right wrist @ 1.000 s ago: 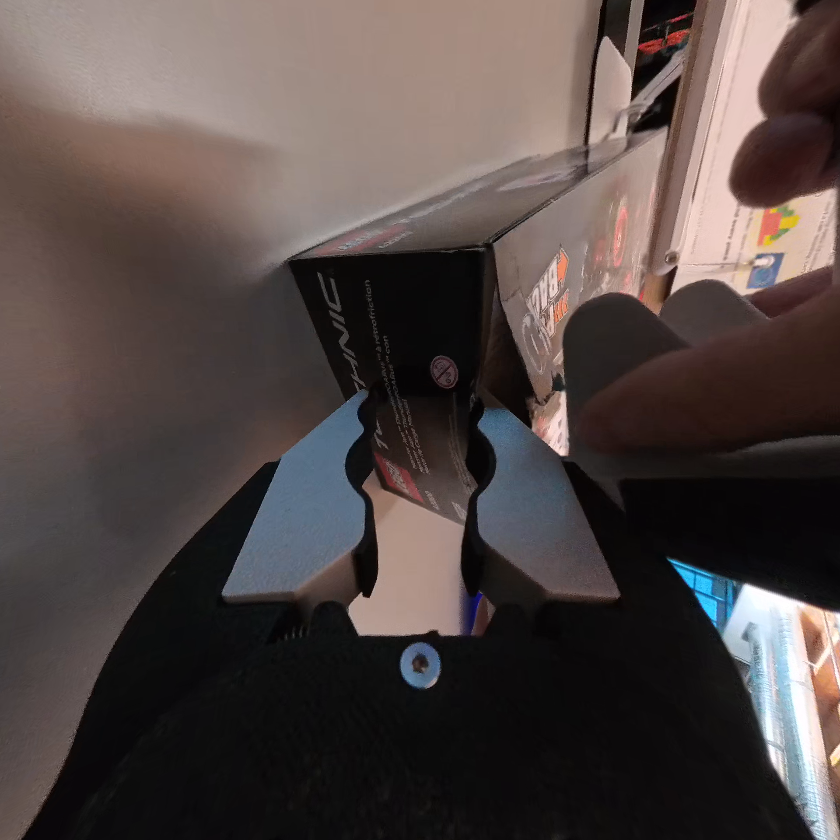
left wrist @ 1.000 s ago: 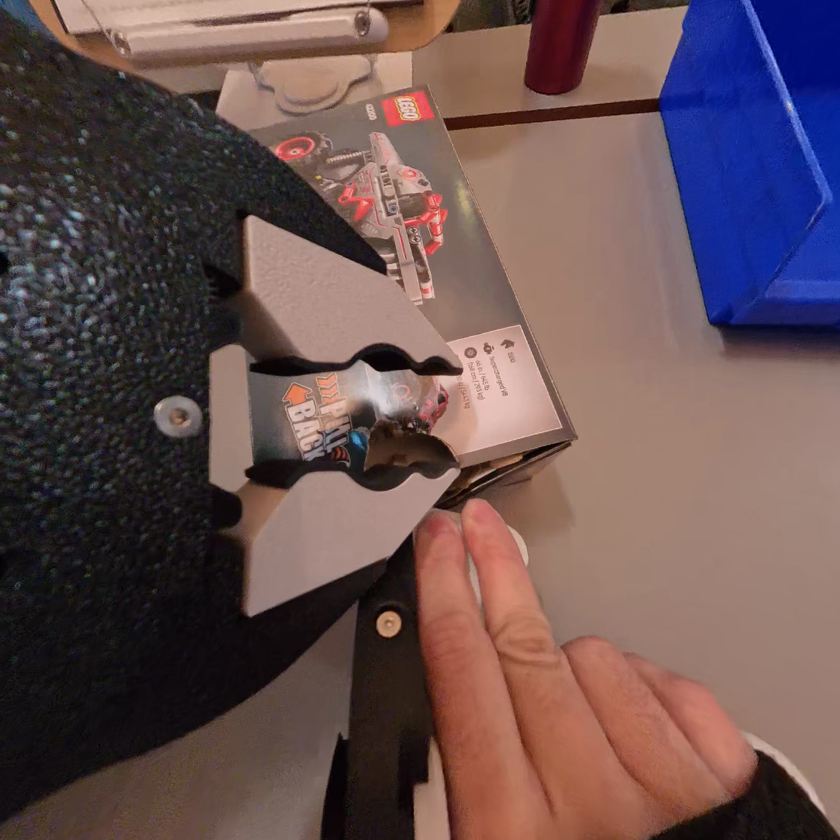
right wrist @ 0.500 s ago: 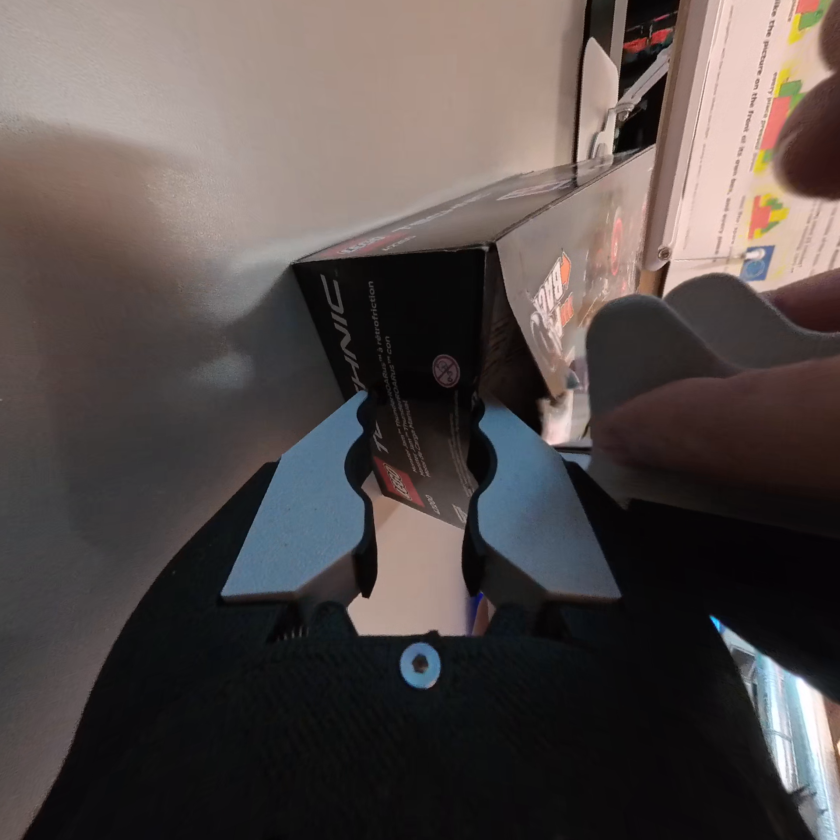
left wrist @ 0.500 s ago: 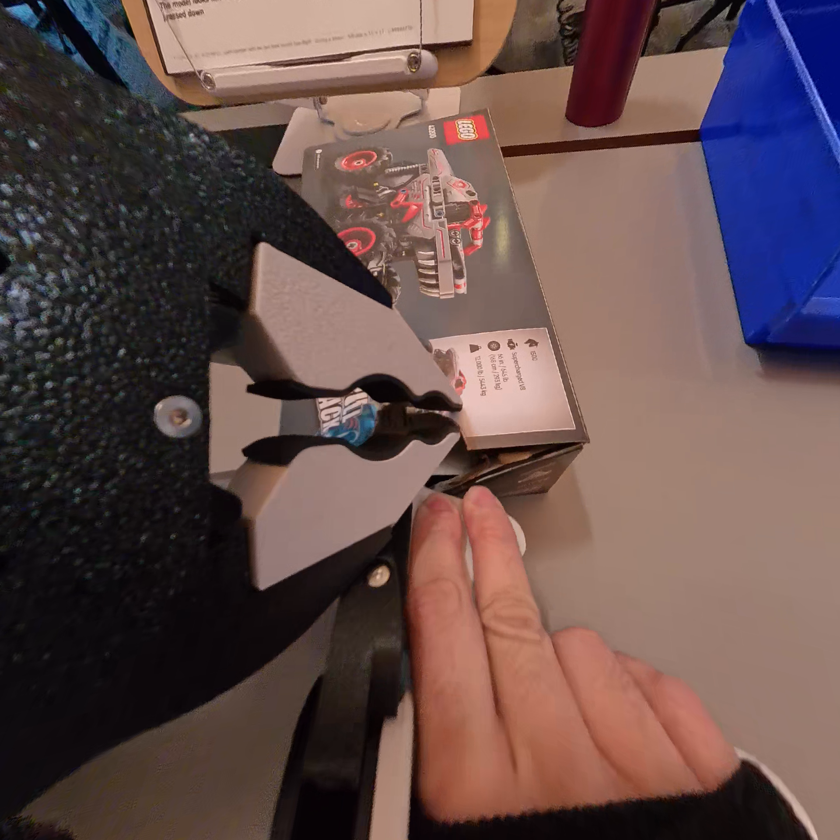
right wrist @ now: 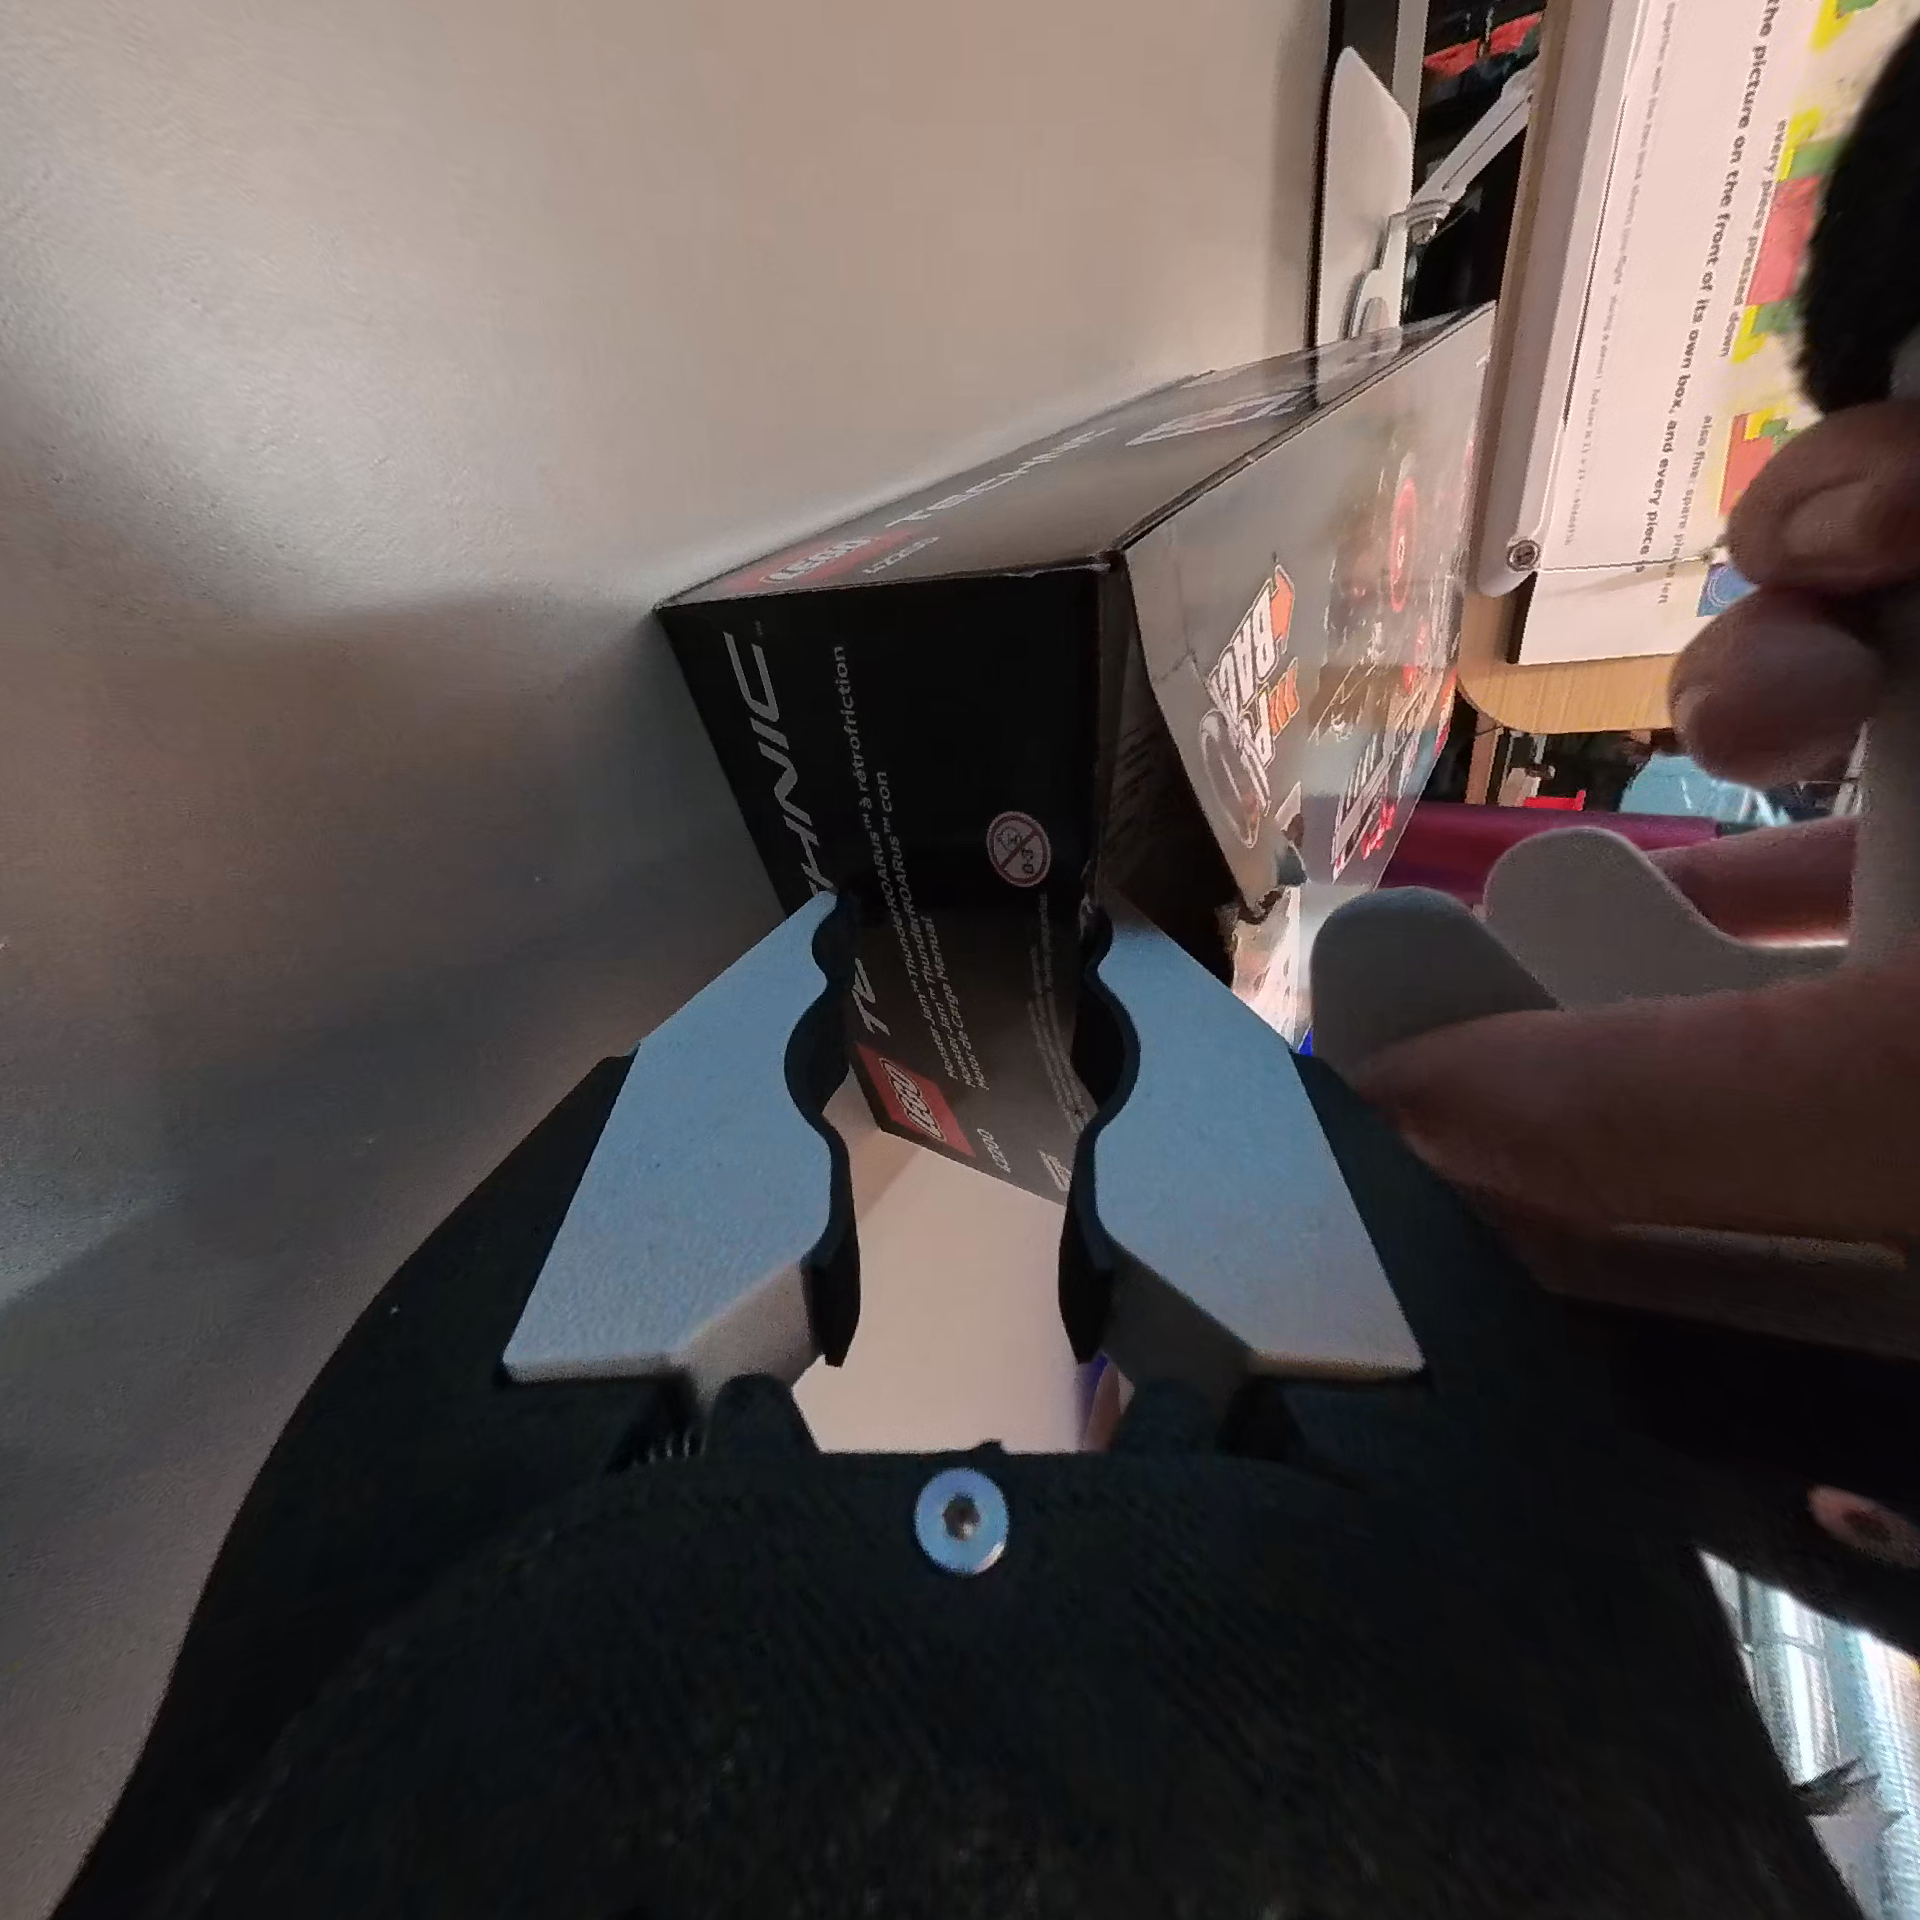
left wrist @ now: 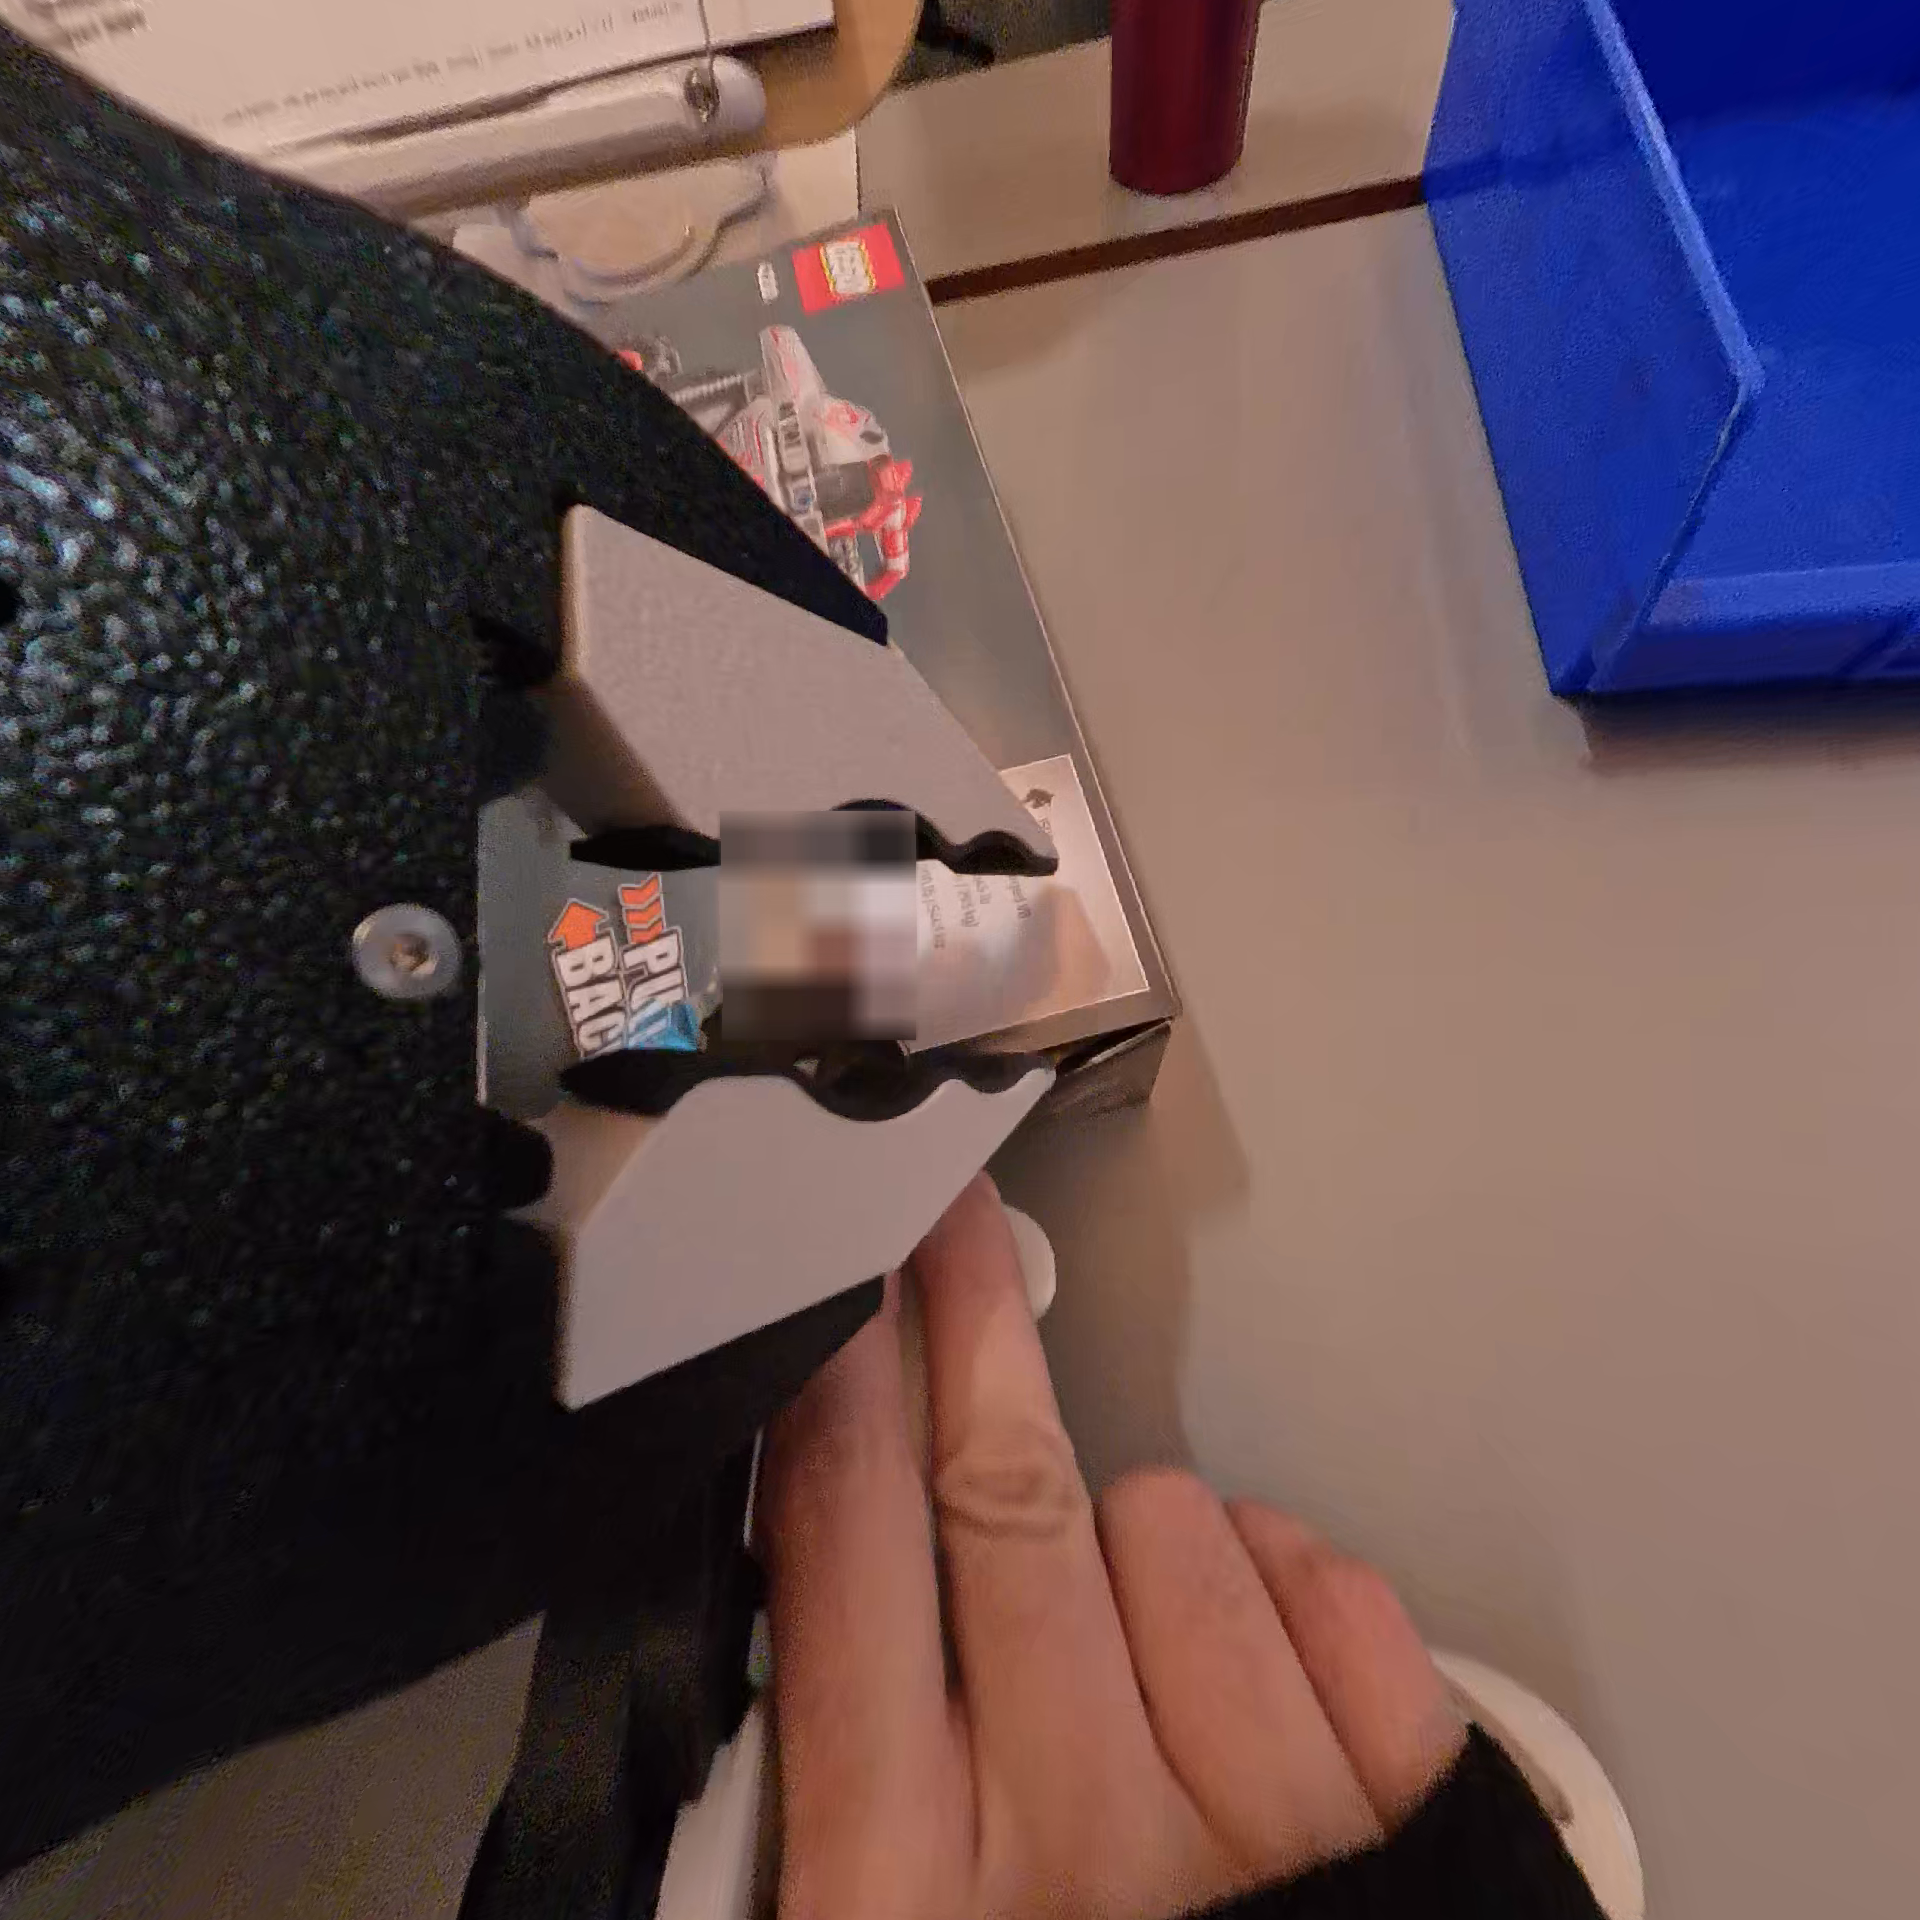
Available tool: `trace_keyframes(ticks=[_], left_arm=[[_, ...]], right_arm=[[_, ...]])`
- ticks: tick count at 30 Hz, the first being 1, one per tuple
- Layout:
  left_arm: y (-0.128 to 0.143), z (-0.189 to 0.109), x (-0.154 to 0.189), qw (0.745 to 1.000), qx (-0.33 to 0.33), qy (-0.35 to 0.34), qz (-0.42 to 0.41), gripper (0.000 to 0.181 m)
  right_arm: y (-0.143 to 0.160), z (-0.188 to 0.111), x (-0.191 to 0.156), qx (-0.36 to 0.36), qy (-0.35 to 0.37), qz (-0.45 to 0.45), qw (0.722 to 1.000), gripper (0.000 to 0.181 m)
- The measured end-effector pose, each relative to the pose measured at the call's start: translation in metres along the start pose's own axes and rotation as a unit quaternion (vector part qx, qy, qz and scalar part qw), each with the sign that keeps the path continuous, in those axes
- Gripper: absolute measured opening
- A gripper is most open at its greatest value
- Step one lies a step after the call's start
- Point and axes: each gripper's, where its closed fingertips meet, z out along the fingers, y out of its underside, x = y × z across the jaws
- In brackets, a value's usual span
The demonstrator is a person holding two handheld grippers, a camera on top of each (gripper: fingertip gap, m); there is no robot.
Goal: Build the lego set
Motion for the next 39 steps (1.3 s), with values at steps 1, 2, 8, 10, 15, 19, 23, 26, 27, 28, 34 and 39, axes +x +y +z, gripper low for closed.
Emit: trace_keyframes(ticks=[1,2,8,10,15,19,23,26,27,28,34,39], left_arm=[[-0.001,0.000,0.001,1.000,0.001,-0.006,0.018,0.030],[-0.001,0.000,0.003,0.999,0.000,-0.013,0.039,0.028],[0.004,0.002,0.002,0.998,0.007,-0.053,0.034,0.009],[0.006,0.003,-0.001,0.997,0.012,-0.070,0.038,0.009],[0.002,0.006,0.000,0.997,0.068,-0.044,0.008,0.010],[0.005,0.005,-0.001,0.993,0.107,-0.034,-0.021,0.010],[0.010,-0.003,-0.006,0.983,0.156,0.000,-0.093,0.009],[0.025,-0.020,-0.015,0.978,0.178,-0.024,-0.103,0.006],[0.035,-0.025,-0.018,0.979,0.170,-0.033,-0.103,0.004],[0.048,-0.029,-0.022,0.981,0.153,-0.044,-0.111,0.000],[0.093,-0.051,-0.028,0.974,0.135,0.014,-0.181,0.000],[0.103,-0.053,-0.054,0.974,0.107,-0.006,-0.199,0.000]], right_arm=[[0.000,0.000,0.000,-0.001,0.000,-0.001,1.000,0.039],[0.000,0.000,0.000,-0.002,0.001,-0.002,1.000,0.039],[0.004,-0.002,-0.001,0.002,0.005,0.033,0.999,0.038],[0.006,-0.004,-0.002,0.002,0.002,0.053,0.999,0.038],[0.016,-0.009,-0.006,0.019,-0.018,0.070,0.997,0.027],[0.013,-0.008,-0.004,0.033,-0.012,0.068,0.997,0.028],[0.008,-0.004,-0.001,0.032,-0.024,0.043,0.998,0.031],[0.007,-0.002,0.000,0.021,-0.038,0.022,0.999,0.031],[0.006,-0.002,0.000,0.018,-0.040,0.014,0.999,0.031],[0.005,-0.001,0.000,0.016,-0.042,0.005,0.999,0.032],[0.001,0.002,0.001,0.016,-0.043,-0.021,0.999,0.033],[0.000,0.003,0.001,0.014,-0.042,-0.028,0.999,0.034]])
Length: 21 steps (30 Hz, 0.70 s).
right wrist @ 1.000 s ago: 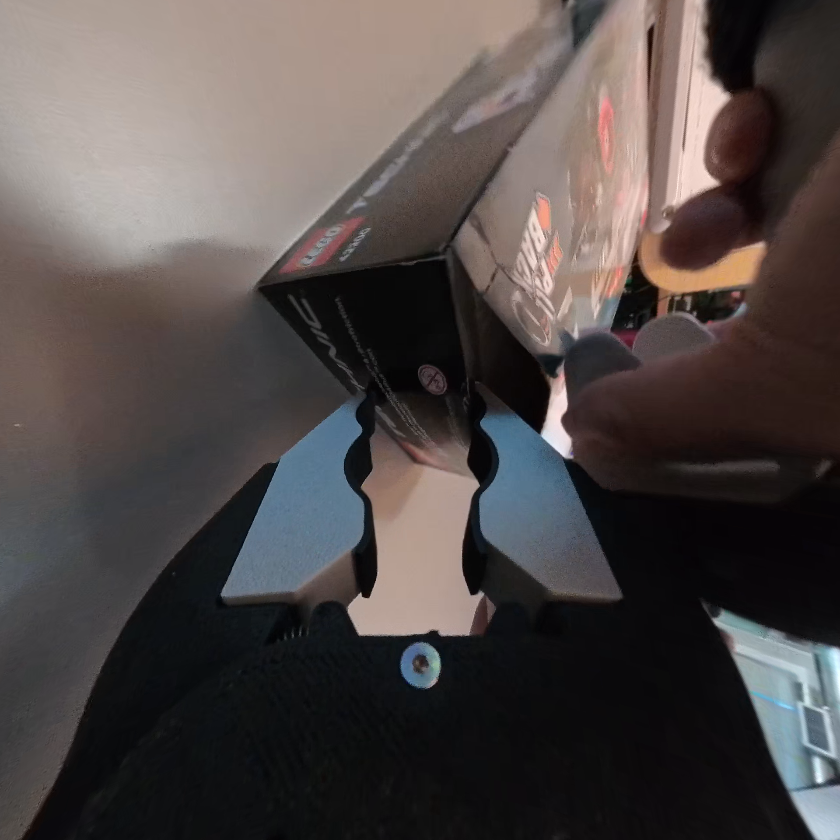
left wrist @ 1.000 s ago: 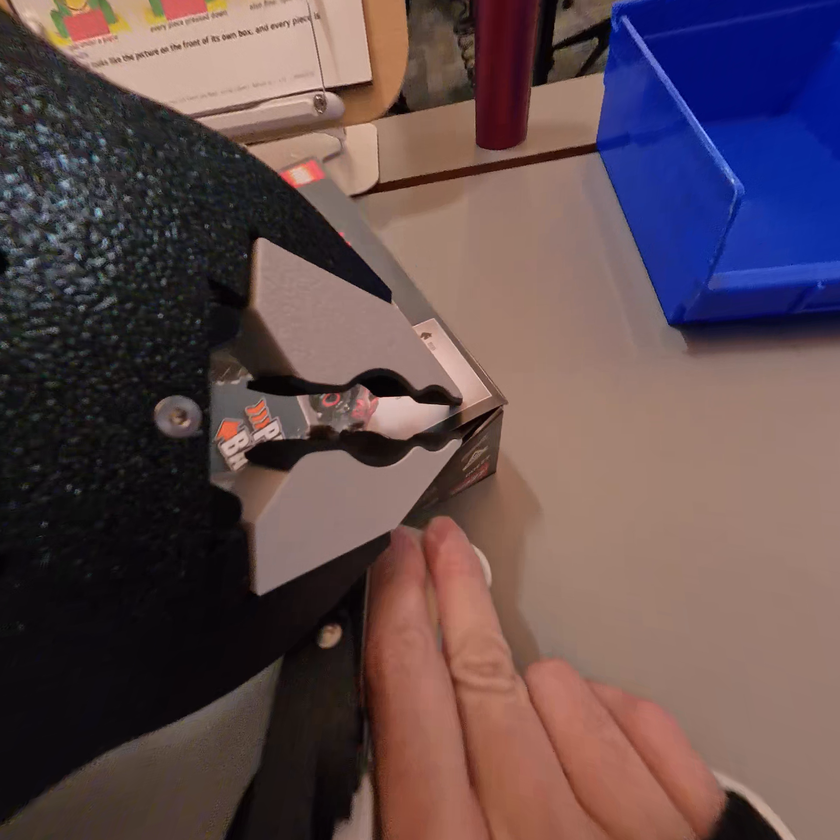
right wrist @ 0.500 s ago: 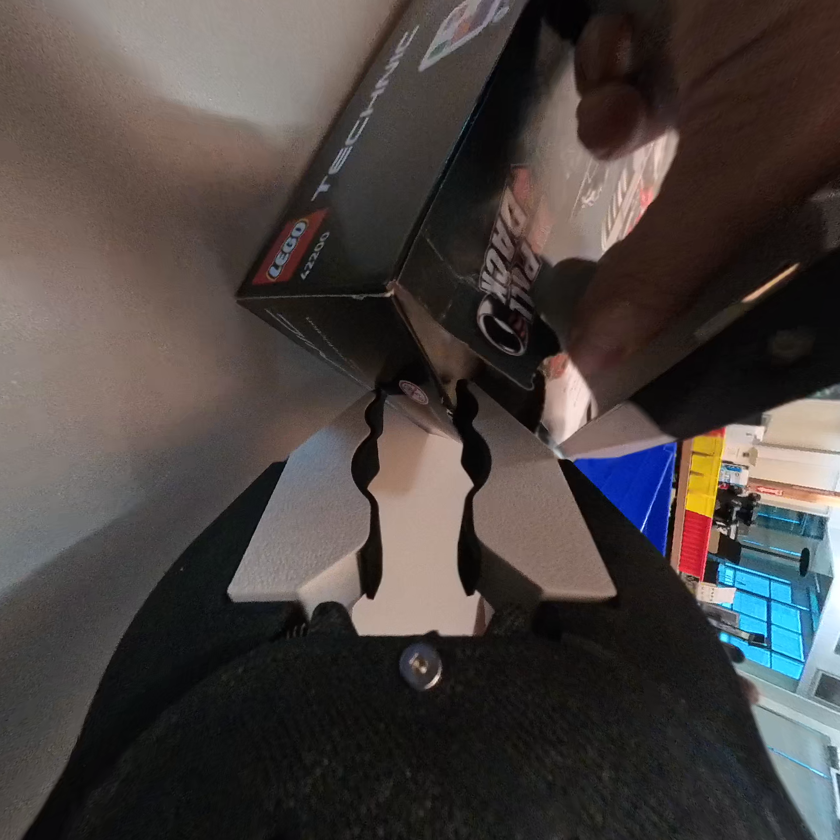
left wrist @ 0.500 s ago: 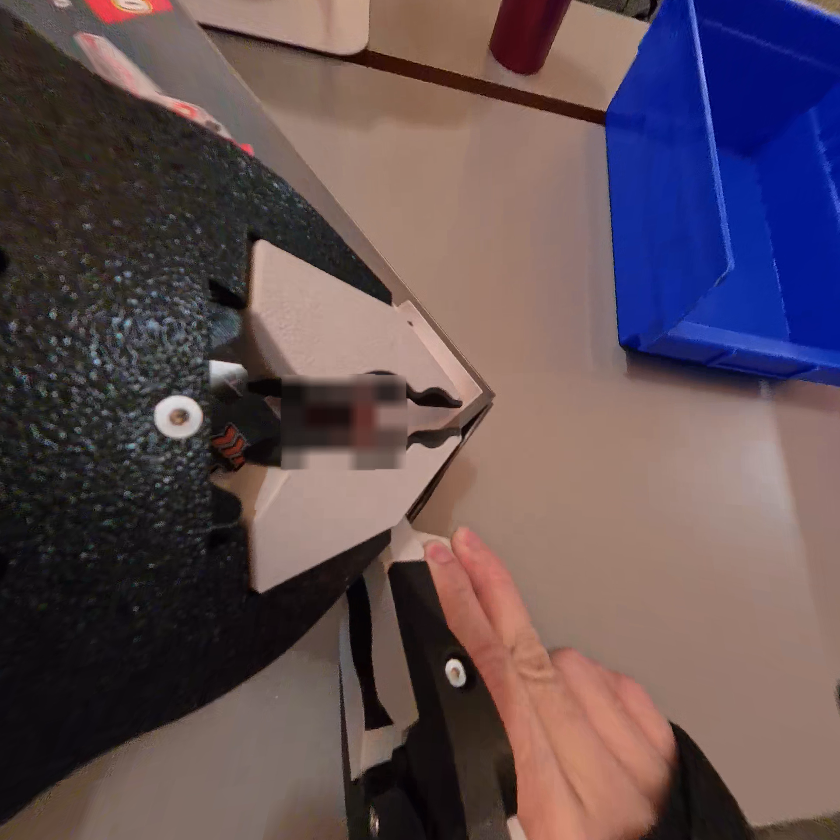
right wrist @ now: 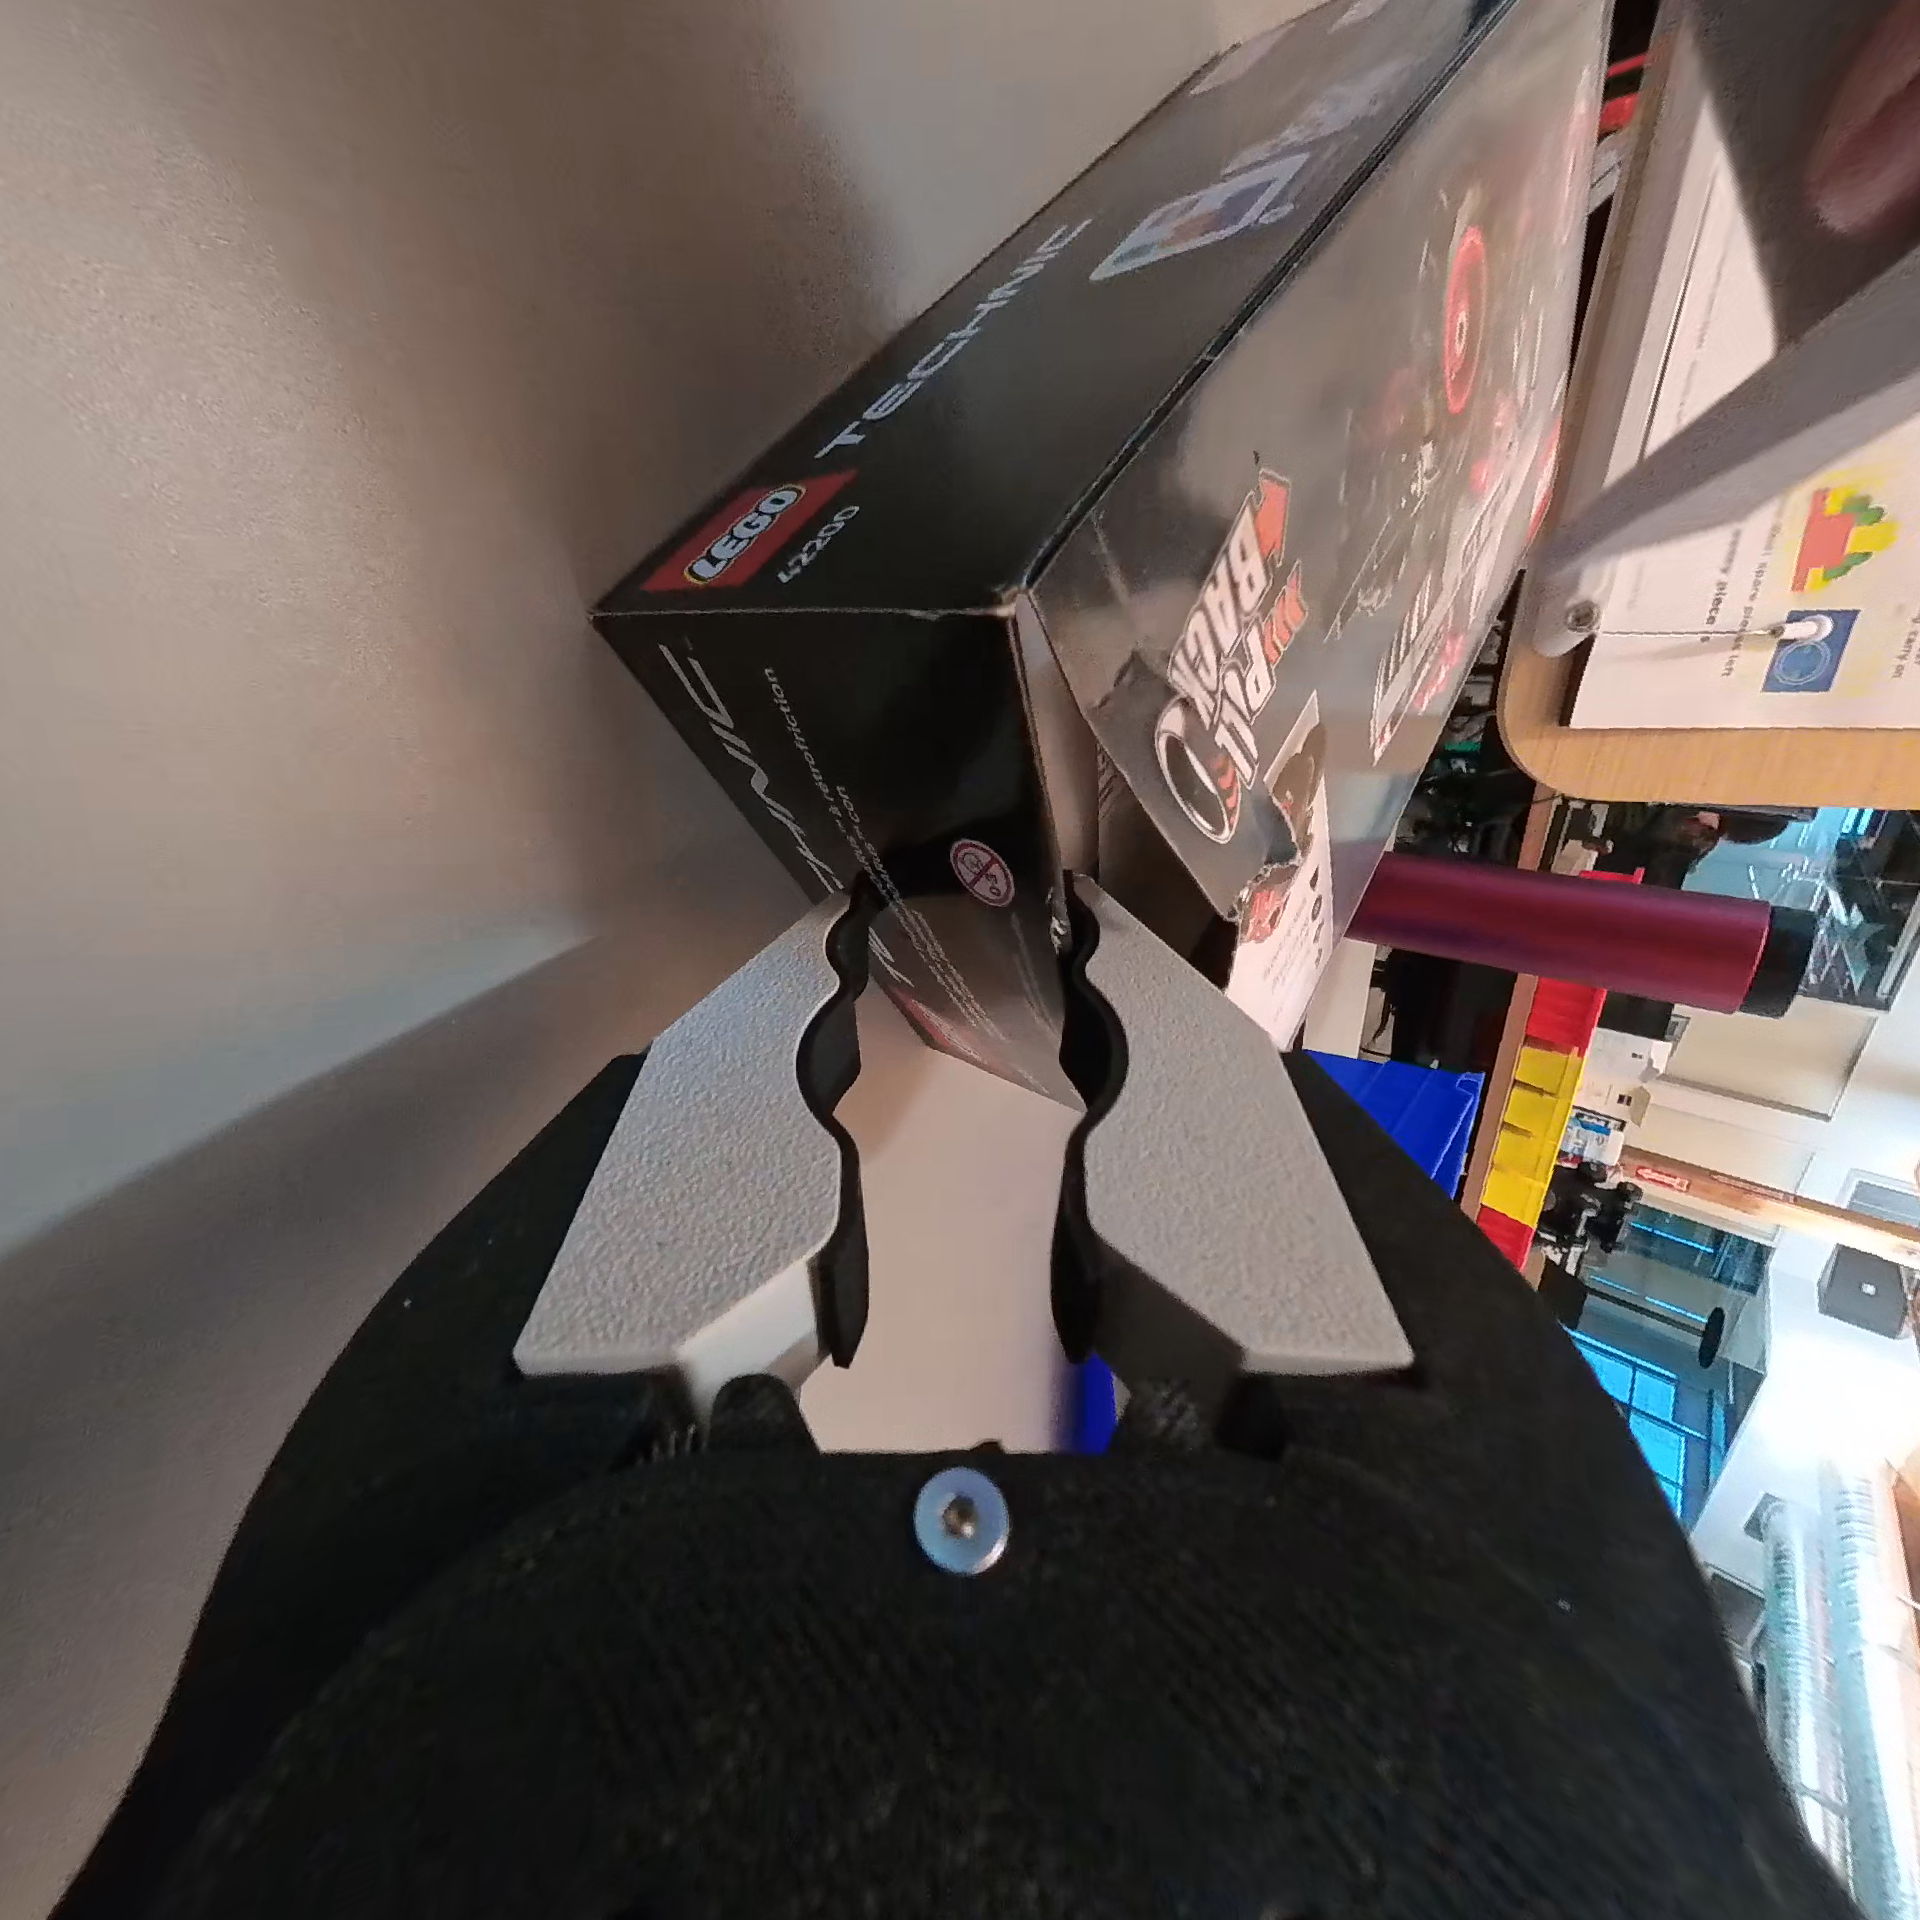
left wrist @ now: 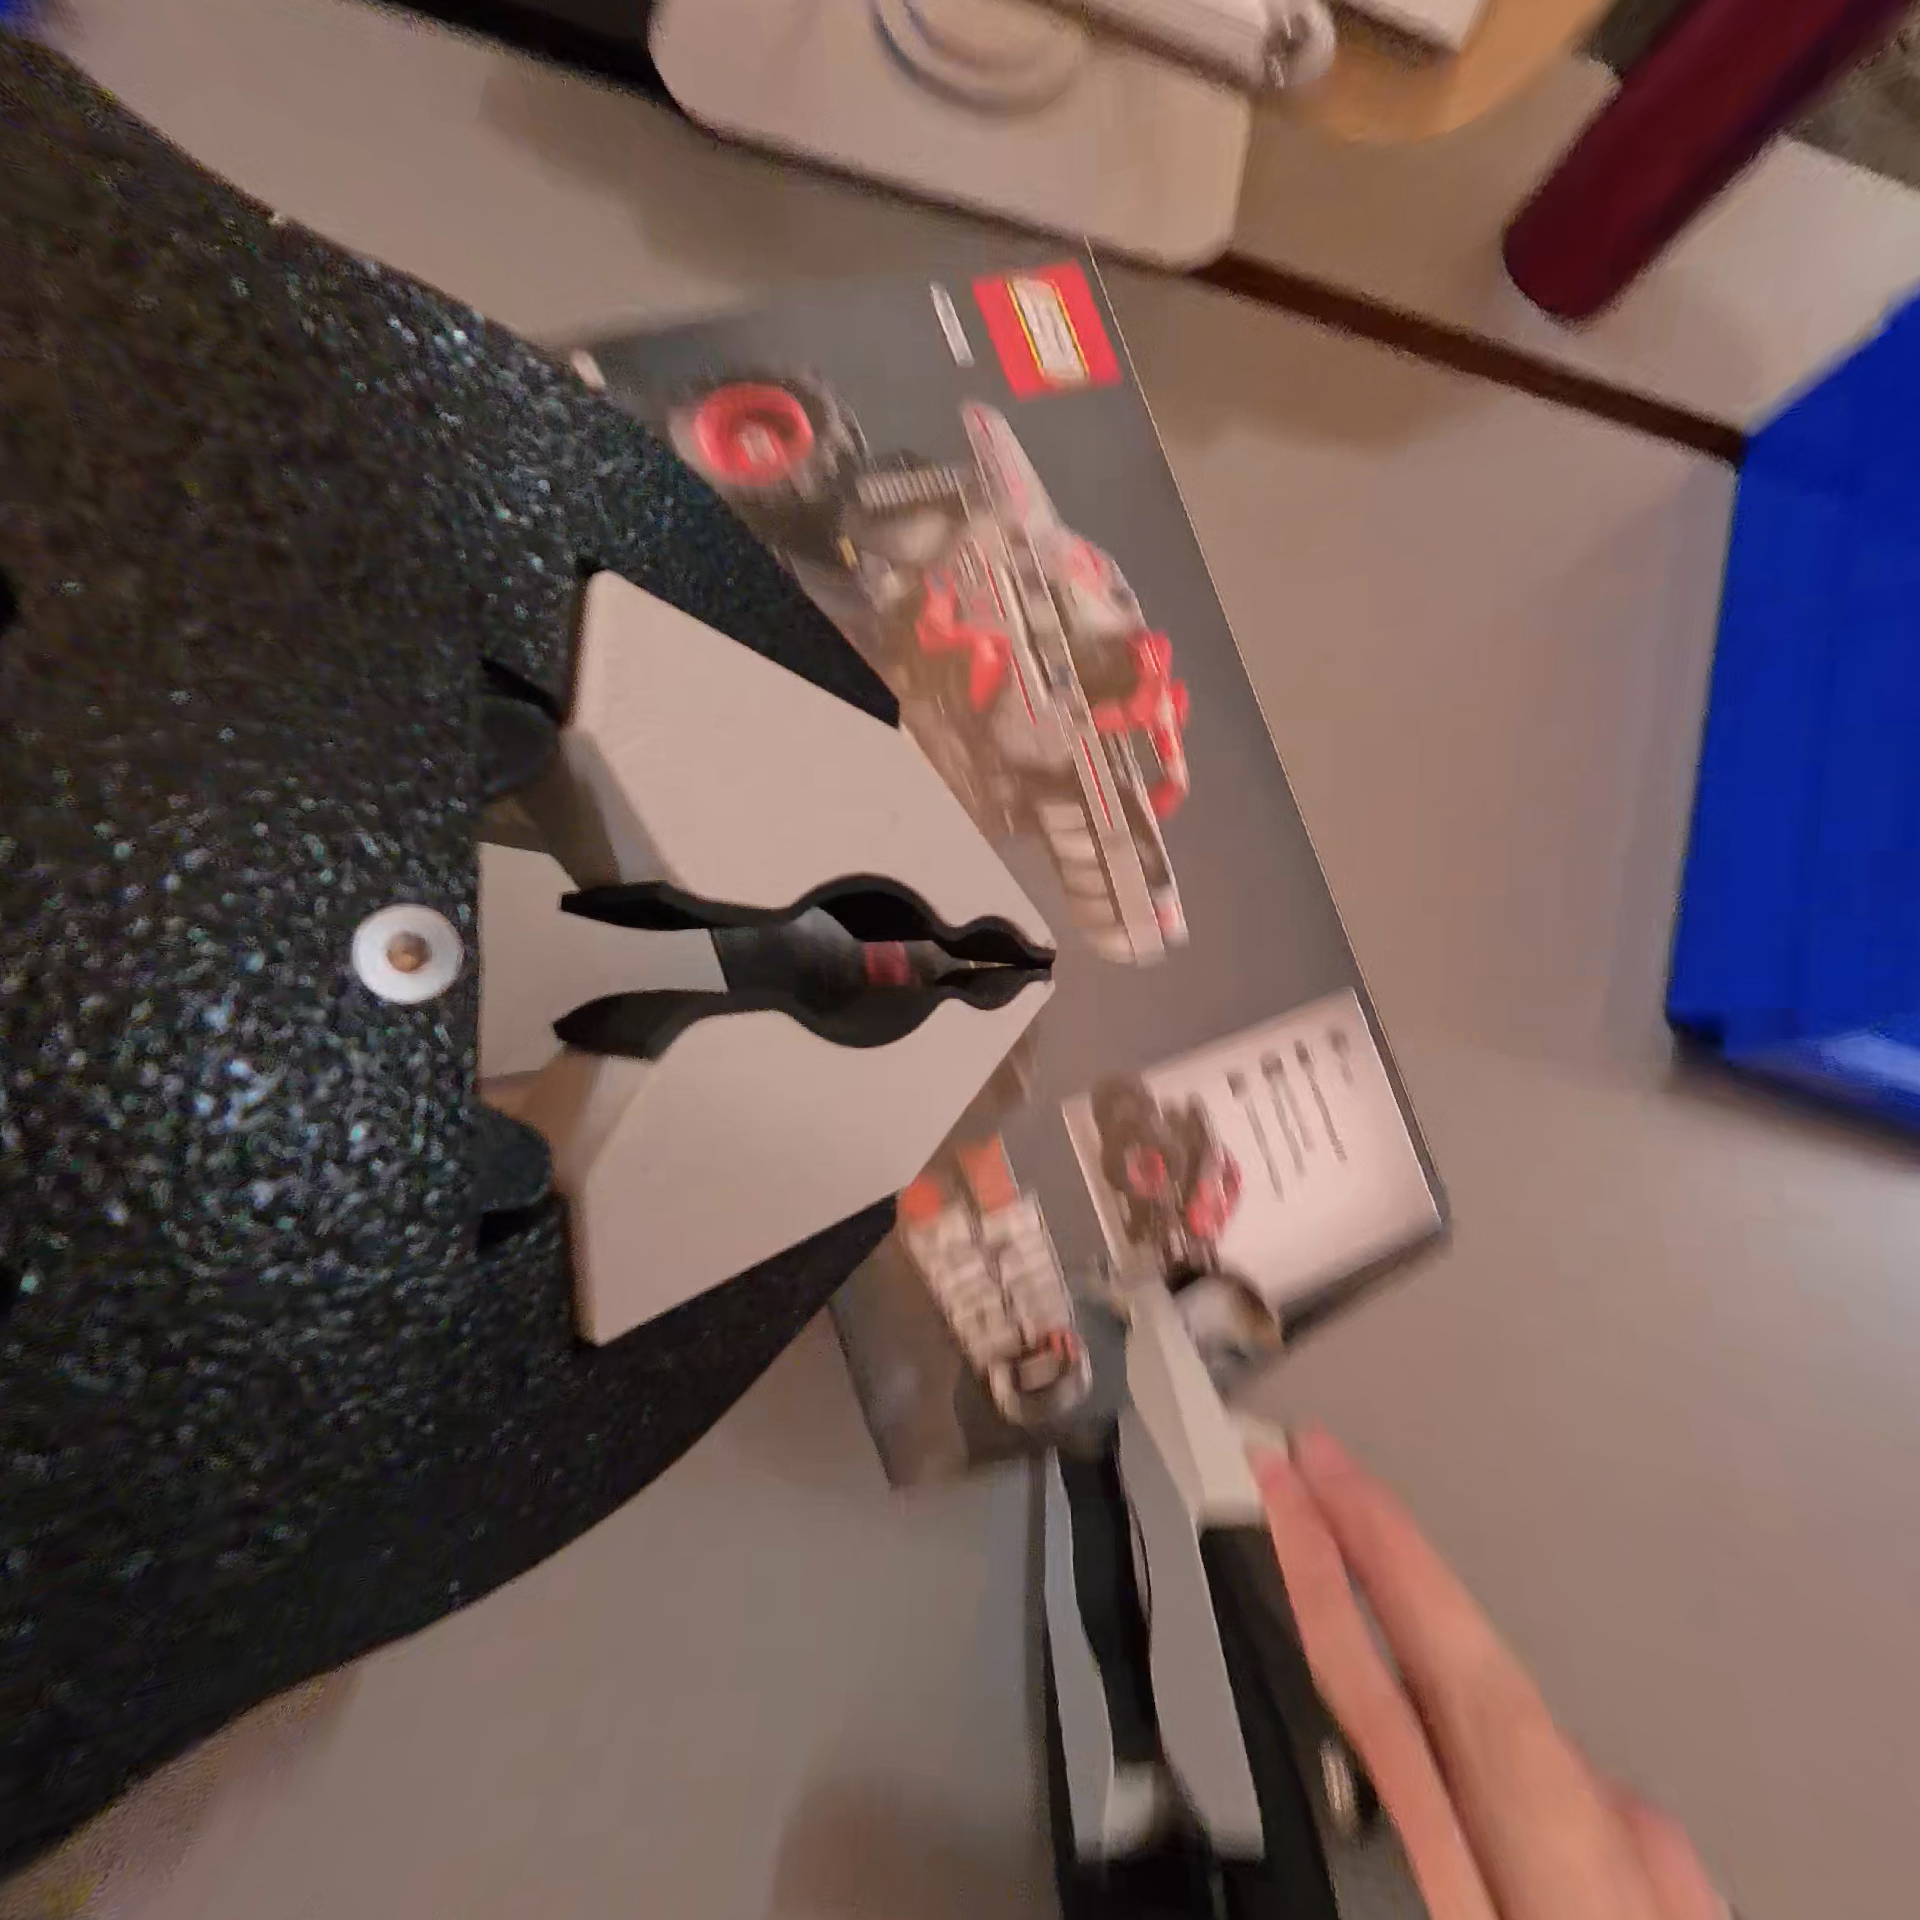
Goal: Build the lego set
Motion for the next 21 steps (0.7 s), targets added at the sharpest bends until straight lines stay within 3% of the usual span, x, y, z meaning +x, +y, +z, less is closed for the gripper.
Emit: trace_keyframes(ticks=[2,5,8,11,15,19,21], left_arm=[[0.006,-0.001,-0.034,0.999,-0.016,-0.018,-0.026,0.000],[0.010,0.000,-0.066,0.989,0.002,0.075,-0.130,0.000],[0.015,-0.003,-0.088,0.943,0.035,0.209,-0.257,0.000],[0.028,-0.003,-0.106,0.895,0.037,0.285,-0.340,0.000],[0.045,0.011,-0.105,0.884,-0.012,0.313,-0.346,0.000],[0.045,0.017,-0.105,0.868,-0.021,0.327,-0.373,0.000],[0.046,0.018,-0.106,0.874,-0.020,0.313,-0.372,0.000]], right_arm=[[0.000,0.001,0.000,0.001,0.004,-0.003,1.000,0.036],[0.000,0.001,0.000,0.002,0.002,-0.009,1.000,0.037],[-0.001,0.001,0.000,0.006,0.002,-0.011,1.000,0.037],[-0.002,0.001,0.000,0.016,0.010,-0.016,1.000,0.038],[-0.004,0.003,0.000,0.034,0.022,-0.019,0.999,0.043],[-0.007,0.004,-0.001,0.048,0.013,-0.026,0.998,0.045],[-0.009,0.004,-0.001,0.056,0.015,-0.032,0.998,0.045]])
